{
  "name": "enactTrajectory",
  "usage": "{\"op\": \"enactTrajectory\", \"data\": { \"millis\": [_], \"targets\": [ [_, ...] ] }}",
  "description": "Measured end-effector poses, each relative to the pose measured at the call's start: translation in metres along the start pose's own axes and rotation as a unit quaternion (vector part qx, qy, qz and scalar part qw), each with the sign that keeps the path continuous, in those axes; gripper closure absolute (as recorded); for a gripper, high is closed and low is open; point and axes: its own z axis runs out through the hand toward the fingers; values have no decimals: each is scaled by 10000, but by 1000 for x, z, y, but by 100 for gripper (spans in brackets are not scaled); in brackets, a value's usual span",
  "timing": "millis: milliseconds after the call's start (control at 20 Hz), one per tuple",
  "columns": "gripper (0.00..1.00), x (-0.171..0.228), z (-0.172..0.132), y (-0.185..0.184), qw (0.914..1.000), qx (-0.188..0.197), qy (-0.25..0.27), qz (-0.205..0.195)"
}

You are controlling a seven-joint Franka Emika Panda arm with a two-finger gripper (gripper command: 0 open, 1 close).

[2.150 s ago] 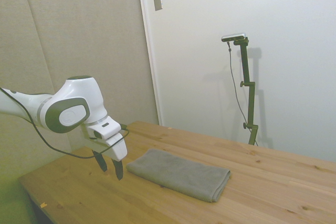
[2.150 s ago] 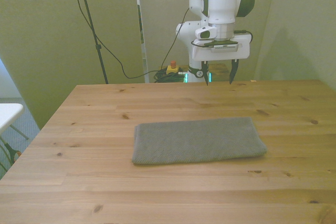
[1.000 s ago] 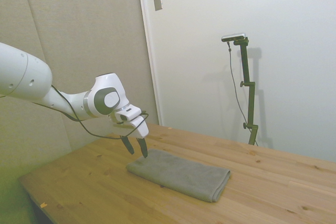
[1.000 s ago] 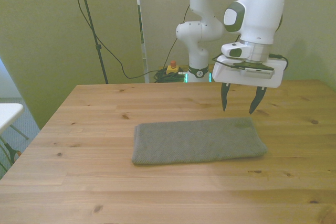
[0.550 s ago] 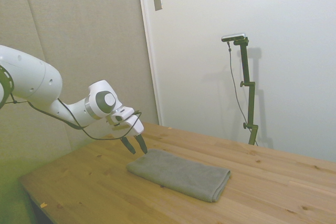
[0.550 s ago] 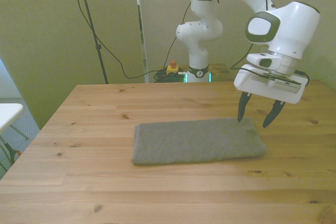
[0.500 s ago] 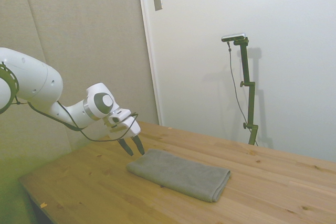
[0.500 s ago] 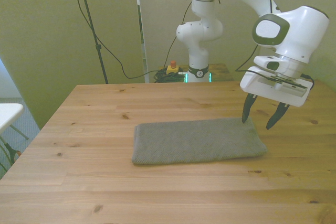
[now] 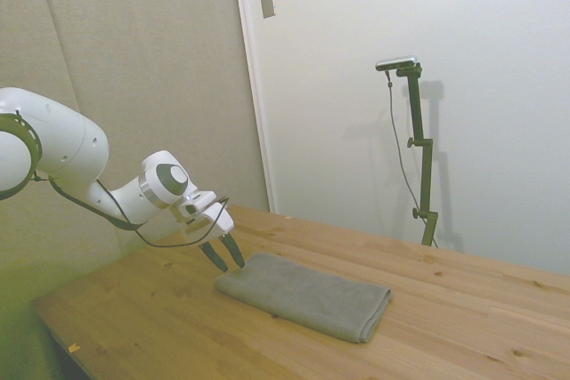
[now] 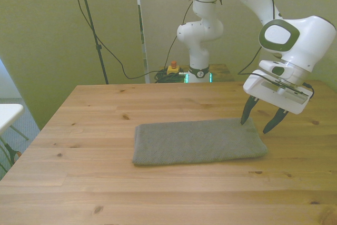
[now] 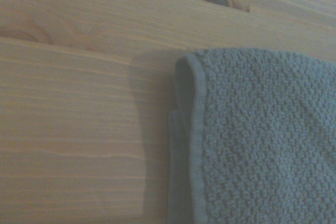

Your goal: Fold the towel

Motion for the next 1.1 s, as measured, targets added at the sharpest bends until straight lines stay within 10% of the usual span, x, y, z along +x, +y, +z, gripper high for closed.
{"op": "enactTrajectory", "data": {
  "millis": [300,350,1100],
  "targets": [
    [0,10,13,9,9999,-90,-12,94],
    [100,12,15,11,9999,-90,-12,115],
    [100,28,30,28,9996,169,0,226]
  ]
}}
